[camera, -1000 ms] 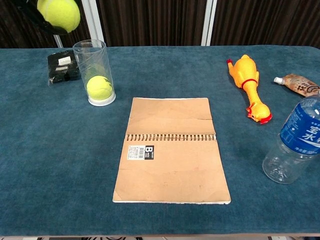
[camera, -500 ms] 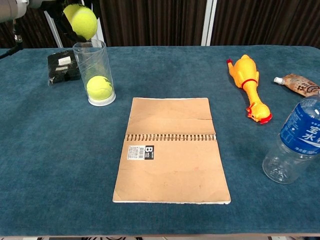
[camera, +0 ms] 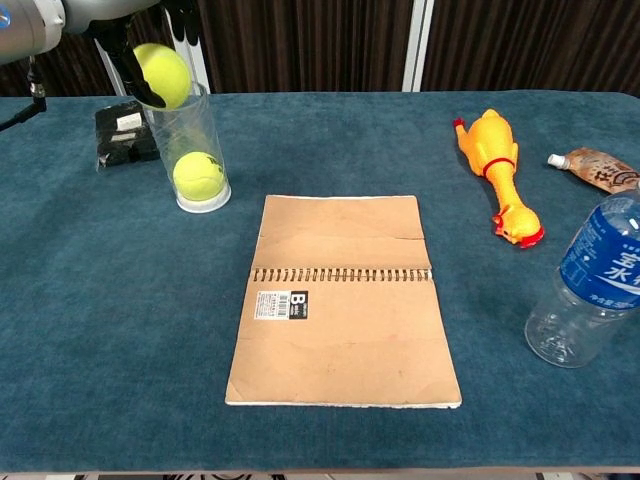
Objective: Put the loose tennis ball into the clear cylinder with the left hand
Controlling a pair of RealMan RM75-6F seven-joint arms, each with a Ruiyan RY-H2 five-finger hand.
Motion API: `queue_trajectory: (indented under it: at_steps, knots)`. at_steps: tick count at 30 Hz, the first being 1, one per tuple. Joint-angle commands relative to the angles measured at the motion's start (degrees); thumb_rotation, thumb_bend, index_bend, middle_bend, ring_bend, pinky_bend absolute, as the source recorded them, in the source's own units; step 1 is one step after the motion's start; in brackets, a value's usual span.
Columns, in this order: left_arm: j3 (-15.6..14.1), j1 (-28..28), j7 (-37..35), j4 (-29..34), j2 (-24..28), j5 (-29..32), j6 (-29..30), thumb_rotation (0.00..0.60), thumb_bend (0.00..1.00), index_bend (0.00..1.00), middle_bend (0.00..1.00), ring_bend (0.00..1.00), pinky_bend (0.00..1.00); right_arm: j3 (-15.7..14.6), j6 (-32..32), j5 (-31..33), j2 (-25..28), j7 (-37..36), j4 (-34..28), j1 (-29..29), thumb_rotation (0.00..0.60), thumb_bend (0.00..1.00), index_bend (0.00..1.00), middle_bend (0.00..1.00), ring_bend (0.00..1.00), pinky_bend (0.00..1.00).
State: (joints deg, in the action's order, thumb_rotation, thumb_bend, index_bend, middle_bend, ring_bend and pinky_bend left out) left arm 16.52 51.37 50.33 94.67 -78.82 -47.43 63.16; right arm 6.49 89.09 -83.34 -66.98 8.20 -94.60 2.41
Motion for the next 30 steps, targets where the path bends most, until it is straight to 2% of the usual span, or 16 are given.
queue_trajectory:
  at_steps: [1,8,13,15,19,21,25,30]
  knots:
    - [-0.2,0.3,0.1,1.0,0.7,0.2,0.6,0.600,0.06,0.27,0.16,0.16,0.38,0.0,0.0,0.0,0.0,0.0,0.0,0.0,0.600,0.35,0.11,0.00,0.01,0.00]
    - [-0.4,0.1,-0.5,4.0,3.0,-0.6,2.3,0.600,0.06,0.27,0.16,0.14,0.37,0.0,0.1,-0.1,0.1,-0.1,-0.1,0.0,0.600,0.35,0.11,0.00,0.01,0.00]
    - [-2.2,-3.5,-3.9,9.0,6.4,-5.9,7.1,0.600,0.06,0.26,0.16,0.14,0.37,0.0,0.3,-0.1,0.2,-0.2,-0.2,-0.1,0.600,0.35,0.11,0.00,0.01,0.00]
    - [-4.2,-6.6,-6.3,12.1,8.5,-8.9,9.7,0.600,0.06,0.23,0.14,0.14,0.36,0.0,0.3,-0.1,0.2,-0.2,-0.2,-0.1,0.600,0.35,0.11,0.00,0.01,0.00]
    - [-9.3,-13.3,-10.4,17.6,12.9,-13.7,14.1,0.600,0.06,0.18,0.07,0.07,0.25,-0.1,0.1,-0.3,-0.1,0.2,-0.3,-0.1,0.600,0.35,0.11,0.00,0.01,0.00]
    - [-11.2,-15.8,-12.8,18.2,13.9,-16.3,15.7,0.600,0.06,0.18,0.06,0.06,0.21,-0.2,0.1,-0.4,-0.1,0.4,-0.3,-0.1,0.600,0.35,0.11,0.00,0.01,0.00]
    - [-15.6,-21.1,-19.2,16.6,15.2,-22.5,18.4,0.600,0.05,0.18,0.06,0.06,0.16,-0.2,0.1,-0.3,-0.2,0.8,-0.3,0.0,0.600,0.35,0.11,0.00,0.01,0.00]
    - [-20.2,-27.6,-28.1,10.5,15.4,-30.5,22.4,0.600,0.04,0.18,0.05,0.04,0.12,-0.2,0.2,-0.3,-0.2,0.8,-0.3,0.0,0.600,0.35,0.11,0.00,0.01,0.00]
